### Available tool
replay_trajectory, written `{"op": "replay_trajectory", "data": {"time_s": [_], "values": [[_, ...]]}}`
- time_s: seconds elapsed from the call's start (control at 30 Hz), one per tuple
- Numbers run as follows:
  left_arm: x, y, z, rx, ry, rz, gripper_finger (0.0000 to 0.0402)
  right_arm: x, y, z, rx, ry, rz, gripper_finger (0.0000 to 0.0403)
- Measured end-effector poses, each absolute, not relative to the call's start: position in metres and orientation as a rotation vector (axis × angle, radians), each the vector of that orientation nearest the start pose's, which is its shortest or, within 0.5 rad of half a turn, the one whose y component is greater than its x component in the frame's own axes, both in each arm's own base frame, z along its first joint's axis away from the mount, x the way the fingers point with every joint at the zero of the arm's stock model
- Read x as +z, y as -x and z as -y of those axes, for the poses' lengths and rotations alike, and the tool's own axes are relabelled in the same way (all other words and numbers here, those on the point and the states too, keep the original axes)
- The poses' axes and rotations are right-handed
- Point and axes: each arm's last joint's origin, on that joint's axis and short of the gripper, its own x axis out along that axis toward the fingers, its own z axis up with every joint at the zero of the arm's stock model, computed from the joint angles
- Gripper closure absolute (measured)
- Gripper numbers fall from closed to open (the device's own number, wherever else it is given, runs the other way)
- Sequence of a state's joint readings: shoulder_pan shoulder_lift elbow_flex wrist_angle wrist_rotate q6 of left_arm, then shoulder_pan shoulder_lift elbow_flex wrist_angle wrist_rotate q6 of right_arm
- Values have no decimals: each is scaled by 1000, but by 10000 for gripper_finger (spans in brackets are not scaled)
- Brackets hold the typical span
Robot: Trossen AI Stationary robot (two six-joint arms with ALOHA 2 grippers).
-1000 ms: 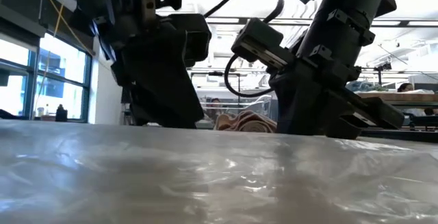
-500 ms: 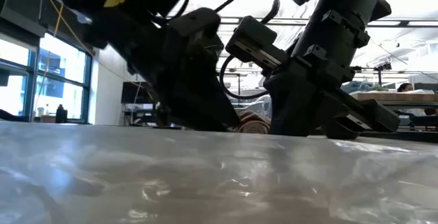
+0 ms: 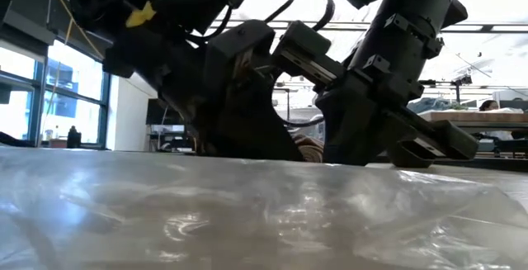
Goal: Roll bandage
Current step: Open the transparent zip bag
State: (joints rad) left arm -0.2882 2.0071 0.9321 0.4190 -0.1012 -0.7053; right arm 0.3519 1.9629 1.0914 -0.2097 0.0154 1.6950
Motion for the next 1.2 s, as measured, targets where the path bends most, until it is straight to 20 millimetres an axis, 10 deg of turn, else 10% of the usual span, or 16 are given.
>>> {"op": "replay_trajectory", "data": {"time_s": [0.5, 0.9, 1.2], "values": [[99, -366, 107, 14, 403, -696, 249, 113, -347, -128, -608, -1272, -1045, 403], [98, -366, 106, -266, -102, -676, 250, 115, -349, -136, -398, -1143, -1105, 403], [113, -340, 100, -271, 97, -911, 273, 115, -352, -129, -484, -1188, -1030, 403]]}}
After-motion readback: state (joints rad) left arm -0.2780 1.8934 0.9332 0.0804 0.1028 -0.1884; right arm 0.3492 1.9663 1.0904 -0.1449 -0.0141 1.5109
